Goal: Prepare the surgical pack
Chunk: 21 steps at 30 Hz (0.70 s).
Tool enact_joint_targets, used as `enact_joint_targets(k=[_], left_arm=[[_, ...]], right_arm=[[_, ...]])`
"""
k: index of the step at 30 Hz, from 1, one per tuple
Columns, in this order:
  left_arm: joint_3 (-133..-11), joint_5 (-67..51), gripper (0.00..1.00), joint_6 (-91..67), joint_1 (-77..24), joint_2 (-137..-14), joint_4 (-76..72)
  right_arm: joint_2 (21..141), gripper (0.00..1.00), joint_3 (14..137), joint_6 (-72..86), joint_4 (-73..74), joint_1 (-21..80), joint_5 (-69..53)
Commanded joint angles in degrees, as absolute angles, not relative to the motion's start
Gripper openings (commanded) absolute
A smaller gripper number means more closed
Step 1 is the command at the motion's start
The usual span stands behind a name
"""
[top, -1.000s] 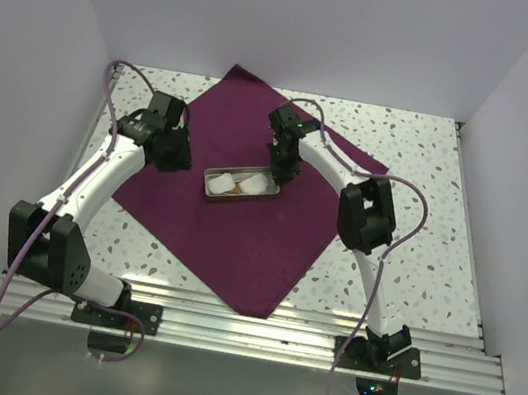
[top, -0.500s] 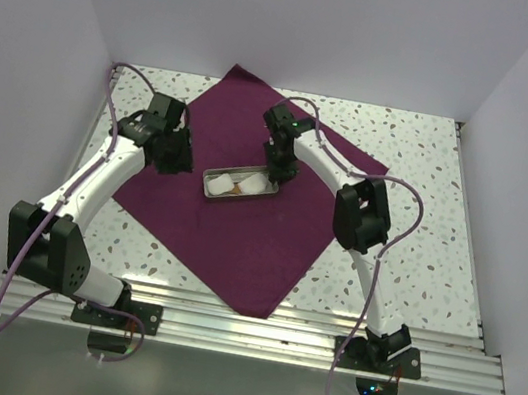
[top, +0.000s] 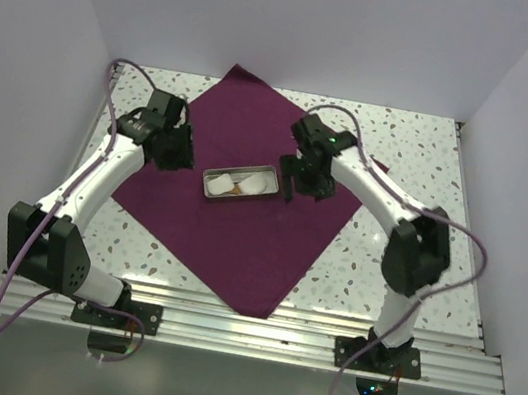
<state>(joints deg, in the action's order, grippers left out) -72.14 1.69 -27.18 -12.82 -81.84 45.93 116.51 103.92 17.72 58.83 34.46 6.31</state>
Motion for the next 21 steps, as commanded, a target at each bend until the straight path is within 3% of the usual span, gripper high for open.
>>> enact_joint_targets(k=[1,5,9,15,21], left_arm=[[-73.7,0.5,0.47,-26.1,-12.9,-79.8,46.6],[-71.9,-1.3,0.46,-27.0,-13.0,-78.6,46.9],[-68.9,-3.2,0.46,-28.1,-13.0,-76.6,46.9],[-67.0,-6.5,0.46,-30.3,-13.0,-73.5,46.4],[-66.4,-8.5,0.46,-31.3,-13.0,-70.7,46.4]], right_arm=[[97.3,0.76,84.8,23.1,55.2,34.6,-2.2],[80.4,0.76,56.8,33.2,44.0,35.2,-16.2],[66.1,0.76,40.1,46.9,32.1,38.9,-20.9],[58.3,0.73,27.5,59.2,20.4,44.5,-16.0],[62.7,0.71,23.6,64.9,10.3,49.5,-12.5]])
